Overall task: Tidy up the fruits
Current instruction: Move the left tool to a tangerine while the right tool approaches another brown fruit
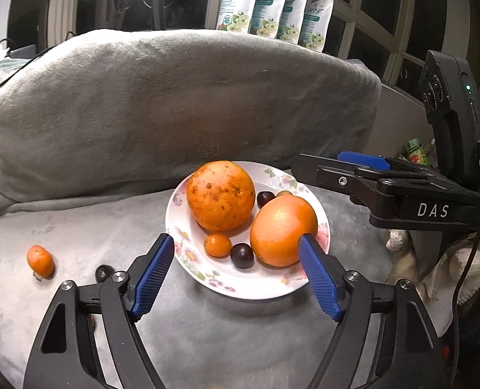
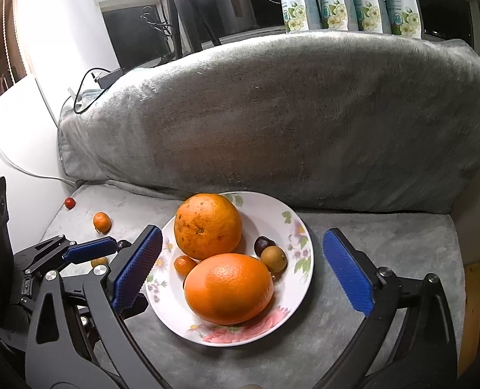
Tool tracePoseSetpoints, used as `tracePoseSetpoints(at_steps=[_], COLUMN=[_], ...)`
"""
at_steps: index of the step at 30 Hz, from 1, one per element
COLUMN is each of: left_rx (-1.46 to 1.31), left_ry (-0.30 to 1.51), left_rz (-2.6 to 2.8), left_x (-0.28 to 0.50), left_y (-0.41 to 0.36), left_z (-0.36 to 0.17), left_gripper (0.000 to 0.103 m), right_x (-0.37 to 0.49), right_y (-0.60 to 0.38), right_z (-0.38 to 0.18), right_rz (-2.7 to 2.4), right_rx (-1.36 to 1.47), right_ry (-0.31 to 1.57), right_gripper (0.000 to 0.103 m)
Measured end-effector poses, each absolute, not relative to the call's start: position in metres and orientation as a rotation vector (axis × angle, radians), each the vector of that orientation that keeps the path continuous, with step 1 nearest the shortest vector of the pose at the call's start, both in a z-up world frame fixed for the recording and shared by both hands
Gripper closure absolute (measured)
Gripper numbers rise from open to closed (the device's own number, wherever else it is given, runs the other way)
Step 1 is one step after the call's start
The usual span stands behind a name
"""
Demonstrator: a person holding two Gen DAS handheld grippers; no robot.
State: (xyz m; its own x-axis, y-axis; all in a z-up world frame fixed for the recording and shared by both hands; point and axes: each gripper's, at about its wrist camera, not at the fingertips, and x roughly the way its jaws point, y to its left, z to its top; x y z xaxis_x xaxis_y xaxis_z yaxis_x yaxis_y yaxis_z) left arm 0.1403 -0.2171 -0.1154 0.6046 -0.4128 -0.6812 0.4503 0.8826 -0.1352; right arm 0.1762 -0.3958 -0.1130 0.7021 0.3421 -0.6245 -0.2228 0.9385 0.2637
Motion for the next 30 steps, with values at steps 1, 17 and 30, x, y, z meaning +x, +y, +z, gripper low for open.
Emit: tracePoseSetpoints(at_steps=[1,17,30], left_rx=[0.052,0.045,0.034], left_ry=[0.775,0.743,0.703], left_rz=[-0.499,-0.498,-0.493], left_x=[0.14,0.122,0.108], left_y=[-0.216,-0.202,-0.185], left_z=[-0.115,-0.101,-0.088], left_gripper=[0.024,0.024,0.024], right_x=[0.176,0.159,0.138], right_y=[-0.396,-0.393,-0.377], right_z=[-0.113,-0.097,-0.079], right_rz=[0.316,0.315,0.325], right_rx=[0.173,0.182,0.157], right_ry=[0.727,0.687,0.637], right_gripper=[0.002,0.001,0.001])
